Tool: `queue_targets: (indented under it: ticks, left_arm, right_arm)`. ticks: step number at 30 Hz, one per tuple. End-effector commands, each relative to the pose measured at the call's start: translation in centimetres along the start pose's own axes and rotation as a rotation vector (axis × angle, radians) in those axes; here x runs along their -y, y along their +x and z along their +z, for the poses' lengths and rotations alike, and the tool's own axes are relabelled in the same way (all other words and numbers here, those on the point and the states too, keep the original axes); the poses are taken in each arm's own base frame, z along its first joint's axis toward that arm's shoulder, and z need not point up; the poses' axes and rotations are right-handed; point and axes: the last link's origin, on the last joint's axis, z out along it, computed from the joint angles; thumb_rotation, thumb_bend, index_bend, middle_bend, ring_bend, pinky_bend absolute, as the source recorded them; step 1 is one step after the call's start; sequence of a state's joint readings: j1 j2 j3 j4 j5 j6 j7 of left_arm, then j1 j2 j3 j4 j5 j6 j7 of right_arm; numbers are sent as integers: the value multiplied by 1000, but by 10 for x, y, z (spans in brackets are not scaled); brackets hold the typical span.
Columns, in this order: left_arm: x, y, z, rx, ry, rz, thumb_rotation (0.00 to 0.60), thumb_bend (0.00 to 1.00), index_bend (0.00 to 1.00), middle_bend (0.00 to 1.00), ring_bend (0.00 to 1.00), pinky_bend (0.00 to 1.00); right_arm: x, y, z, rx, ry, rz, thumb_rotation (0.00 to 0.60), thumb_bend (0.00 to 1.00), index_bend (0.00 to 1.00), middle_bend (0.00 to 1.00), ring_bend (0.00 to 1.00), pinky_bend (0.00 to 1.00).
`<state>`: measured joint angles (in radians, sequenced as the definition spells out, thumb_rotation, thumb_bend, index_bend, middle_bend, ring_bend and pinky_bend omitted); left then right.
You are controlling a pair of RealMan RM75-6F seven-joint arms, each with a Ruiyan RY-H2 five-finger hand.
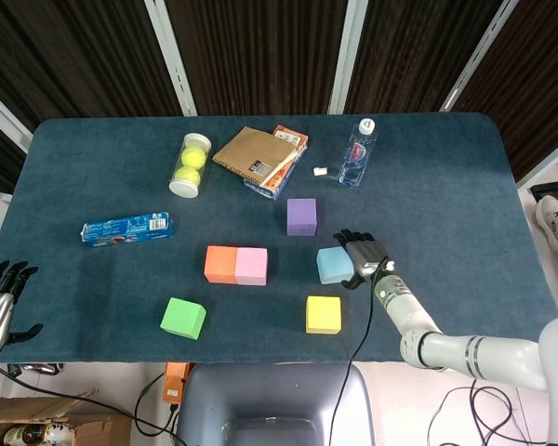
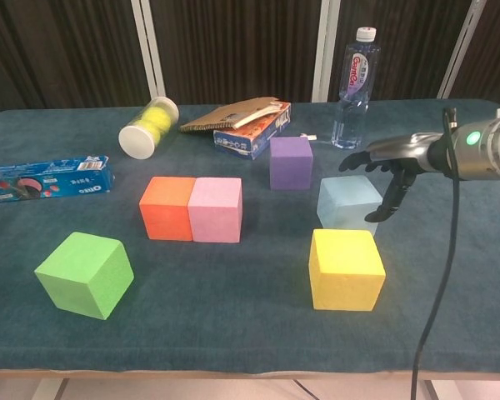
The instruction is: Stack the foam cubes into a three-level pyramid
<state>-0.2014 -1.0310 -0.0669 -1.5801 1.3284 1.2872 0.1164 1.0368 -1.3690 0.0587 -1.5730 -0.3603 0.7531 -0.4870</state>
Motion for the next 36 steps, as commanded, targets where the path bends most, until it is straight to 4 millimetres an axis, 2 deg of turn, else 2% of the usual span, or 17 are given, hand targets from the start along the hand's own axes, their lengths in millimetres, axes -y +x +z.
queue_targets:
  ticks: [1, 3, 5, 9, 15, 19, 28, 36]
  left_arm:
    - [0, 0, 0, 1, 2, 1, 600, 10, 187, 110, 28, 50]
    - [1, 0, 0, 3, 4, 2, 600, 11, 187, 111, 27, 51]
    - [1, 1, 0, 6, 4, 2, 600, 11, 187, 111, 27, 51]
    - [1, 1, 1, 9, 0, 4, 600, 11, 187, 110, 27, 51]
    - [1, 2, 1, 7, -3, 1, 600, 11, 187, 111, 27, 50]
    - [2, 2, 0, 10, -7, -1, 600, 11, 187, 110, 27, 50]
    - [1, 3, -2, 6, -11, -6, 600, 11, 188, 110, 27, 50]
    - [4, 4, -4, 2, -9, -16, 600, 11, 187, 110, 27, 50]
  right_arm:
    - [0, -3, 4, -5, 4, 20, 600, 205, 277, 0, 0, 0]
    - [-1, -3, 6, -16, 0, 30, 600, 205, 396, 0, 0, 0]
    - [-1, -2, 7, -31, -4, 44, 600, 205, 470, 0, 0, 0]
    - [-2, -1, 6, -45, -2, 71, 600, 205, 543, 10, 0, 0]
    - [6, 4, -1, -68, 11, 150, 600, 205, 573, 32, 0, 0]
    - [18, 7, -3, -61, 29, 194, 600, 204, 573, 32, 0, 0]
    - [55, 7, 9, -26, 22, 289, 600, 205, 555, 32, 0, 0]
    - [71, 3, 16, -5, -2, 268, 600, 205, 550, 31, 0, 0]
